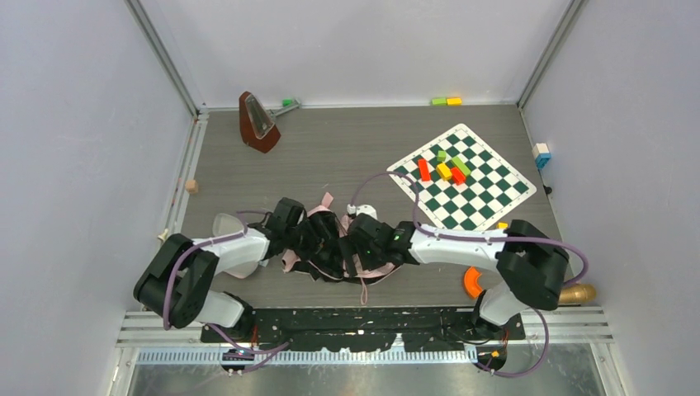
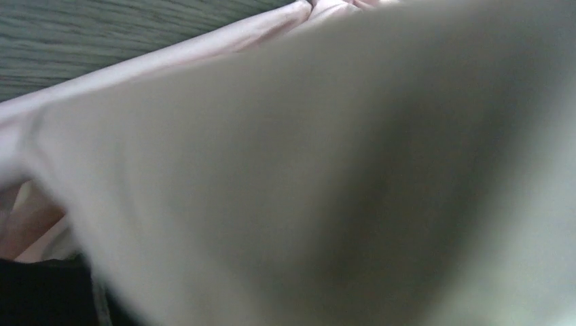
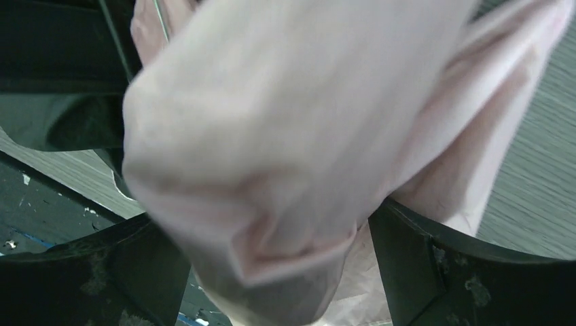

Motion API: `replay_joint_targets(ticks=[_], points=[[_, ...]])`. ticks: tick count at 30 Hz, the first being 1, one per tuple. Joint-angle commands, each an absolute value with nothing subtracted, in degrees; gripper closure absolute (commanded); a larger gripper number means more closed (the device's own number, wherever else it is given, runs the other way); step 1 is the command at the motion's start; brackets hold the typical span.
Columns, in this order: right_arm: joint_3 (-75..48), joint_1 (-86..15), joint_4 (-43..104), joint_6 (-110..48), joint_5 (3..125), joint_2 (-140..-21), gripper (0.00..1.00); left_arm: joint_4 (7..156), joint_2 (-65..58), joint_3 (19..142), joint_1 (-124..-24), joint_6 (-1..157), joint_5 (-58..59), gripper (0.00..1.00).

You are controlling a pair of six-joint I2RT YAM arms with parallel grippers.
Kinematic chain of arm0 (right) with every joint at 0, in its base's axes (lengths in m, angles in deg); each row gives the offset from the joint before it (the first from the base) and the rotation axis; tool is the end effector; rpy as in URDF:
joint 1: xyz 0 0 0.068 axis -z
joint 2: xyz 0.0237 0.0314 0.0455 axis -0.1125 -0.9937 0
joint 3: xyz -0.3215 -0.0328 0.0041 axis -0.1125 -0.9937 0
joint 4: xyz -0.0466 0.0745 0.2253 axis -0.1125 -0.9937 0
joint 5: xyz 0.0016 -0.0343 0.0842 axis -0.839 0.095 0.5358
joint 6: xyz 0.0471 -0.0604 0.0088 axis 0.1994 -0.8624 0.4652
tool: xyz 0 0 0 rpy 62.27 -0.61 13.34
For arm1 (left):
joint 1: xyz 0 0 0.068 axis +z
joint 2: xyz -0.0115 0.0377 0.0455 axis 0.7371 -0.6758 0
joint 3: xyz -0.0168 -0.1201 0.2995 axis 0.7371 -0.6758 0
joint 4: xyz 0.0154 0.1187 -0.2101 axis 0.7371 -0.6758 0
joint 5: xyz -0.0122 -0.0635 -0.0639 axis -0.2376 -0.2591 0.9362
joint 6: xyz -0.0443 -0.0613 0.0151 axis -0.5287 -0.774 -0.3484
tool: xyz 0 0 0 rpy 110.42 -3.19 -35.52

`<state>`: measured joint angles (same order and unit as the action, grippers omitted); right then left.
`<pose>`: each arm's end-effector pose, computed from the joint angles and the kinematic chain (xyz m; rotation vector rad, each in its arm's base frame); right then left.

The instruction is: Put away the umbrella

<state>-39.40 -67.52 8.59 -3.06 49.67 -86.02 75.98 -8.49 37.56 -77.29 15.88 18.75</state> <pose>0.1466 0.2488 0.2232 -0.5598 2.6020 0.4367 0.1854 -0.1397 0.1805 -0.8741 2.7594 -1.1477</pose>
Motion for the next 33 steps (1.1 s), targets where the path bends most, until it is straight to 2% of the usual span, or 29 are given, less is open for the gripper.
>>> replay_joint_targets(ticks=[1,9,15,20,25,28,30,31,32,33], points=[[-36.8,-68.7,8.6,-0.9,47.4,-90.2,0.05,81.0,-8.6,36.7,-79.4,9.9,13.8,0.27],[-37.7,-68.3,15.8,1.2,50.1,-94.9,0.05,88.7,-12.0,33.1,-82.2,4.0,15.2,0.27],[-42.5,-66.5,20.4,3.9,50.0,-87.6,0.05,91.2,-13.3,31.8,-82.9,3.7,15.1,0.32],[-35.3,-66.2,7.3,3.6,42.3,-94.8,0.05,91.1,-11.3,32.1,-83.3,2.8,15.0,0.26],[-30.0,-70.5,-0.3,0.3,34.0,-104.1,0.01,82.0,-7.6,36.1,-83.4,7.7,13.9,0.20],[-32.9,-70.7,-0.7,0.6,33.5,-104.3,0.13,70.1,-4.2,41.2,-83.4,14.7,11.5,0.16],[-35.3,-70.7,-0.3,0.6,33.6,-103.4,0.25,61.0,-1.8,46.0,-83.4,19.9,8.7,0.14],[-36.0,-70.7,-0.1,0.4,33.9,-102.7,0.37,57.7,-0.5,48.7,-83.4,22.7,7.3,0.12],[-37.2,-70.6,0.0,0.2,34.2,-102.2,0.44,54.5,1.1,50.7,-83.4,24.6,6.1,0.11],[-37.6,-70.6,0.1,-0.3,34.5,-101.9,0.55,51.8,2.3,52.3,-83.4,26.1,5.0,0.10]])
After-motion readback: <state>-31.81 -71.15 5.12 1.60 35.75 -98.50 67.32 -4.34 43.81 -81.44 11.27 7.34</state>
